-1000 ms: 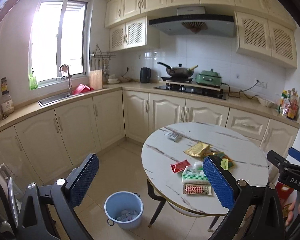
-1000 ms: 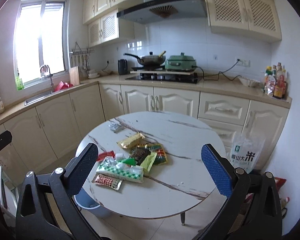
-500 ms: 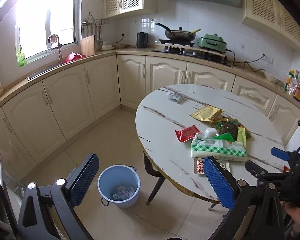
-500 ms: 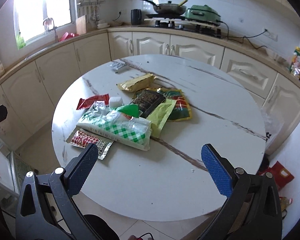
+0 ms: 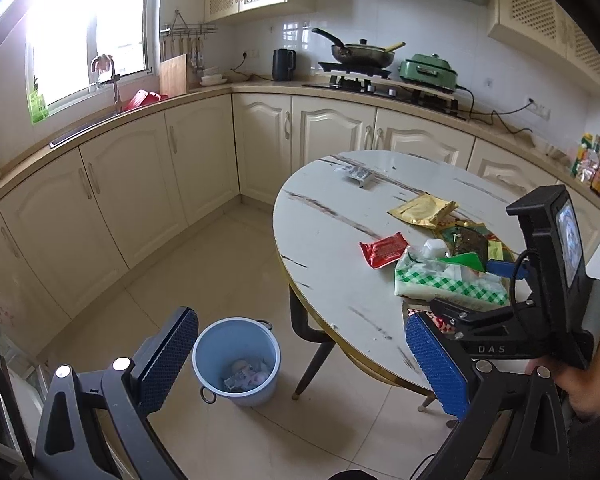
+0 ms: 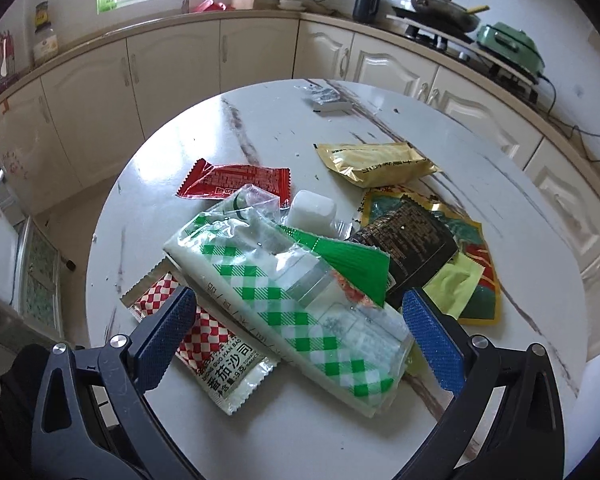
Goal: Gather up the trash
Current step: 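Lower the right gripper onto the green-checkered package and close it, then grasp the red-white checkered snack packet with the left gripper while the right holds the green package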
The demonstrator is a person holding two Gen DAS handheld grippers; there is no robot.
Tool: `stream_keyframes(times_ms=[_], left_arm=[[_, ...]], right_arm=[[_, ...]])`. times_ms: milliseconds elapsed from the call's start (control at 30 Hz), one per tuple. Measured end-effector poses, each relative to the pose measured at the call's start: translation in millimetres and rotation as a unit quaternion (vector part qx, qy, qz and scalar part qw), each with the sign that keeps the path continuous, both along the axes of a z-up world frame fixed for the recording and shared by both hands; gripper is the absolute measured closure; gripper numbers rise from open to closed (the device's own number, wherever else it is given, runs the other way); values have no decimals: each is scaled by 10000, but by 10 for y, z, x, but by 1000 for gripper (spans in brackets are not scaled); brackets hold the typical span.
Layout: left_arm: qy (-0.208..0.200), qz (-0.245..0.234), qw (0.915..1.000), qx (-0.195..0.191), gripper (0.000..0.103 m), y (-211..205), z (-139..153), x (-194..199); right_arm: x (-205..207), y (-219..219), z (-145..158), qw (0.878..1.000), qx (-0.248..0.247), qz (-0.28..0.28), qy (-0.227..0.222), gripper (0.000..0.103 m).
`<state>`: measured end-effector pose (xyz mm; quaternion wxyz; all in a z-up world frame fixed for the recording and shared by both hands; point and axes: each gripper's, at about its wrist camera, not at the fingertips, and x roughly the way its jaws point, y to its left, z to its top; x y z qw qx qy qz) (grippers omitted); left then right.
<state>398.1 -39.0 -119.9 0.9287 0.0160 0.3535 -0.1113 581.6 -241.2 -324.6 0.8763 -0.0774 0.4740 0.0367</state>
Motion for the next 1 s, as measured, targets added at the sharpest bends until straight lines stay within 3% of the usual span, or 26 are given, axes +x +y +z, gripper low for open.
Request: stream_keyframes(times_ms=[333,367,533,800,900,1000], left_arm=[[96,-120,9999,-28,1,-85,-154,-22],[114,-144,9998,-17,1,-98,-164,-18],[155,-194,9997,32,1,-143,-199,-10],[221,-230,9995,36,1,-132,-210,13],[254,-227,9994,12,1,-113,-212,32],[272,-271,9993,21,1,-113,-217,29]], right_arm=[[-106,-184,47,9991,341,-262,-10,25],[-129,-194,55,9990,342,-271,-38,33],[-219,-257,120,9974,671,-231,-96,55],[-502,-370,212,9939,869,-630,-257,61],[-508,-392,212,9925,1035,-611,-236,59],[-403,-339,217,9947,839,-549,-229,54]])
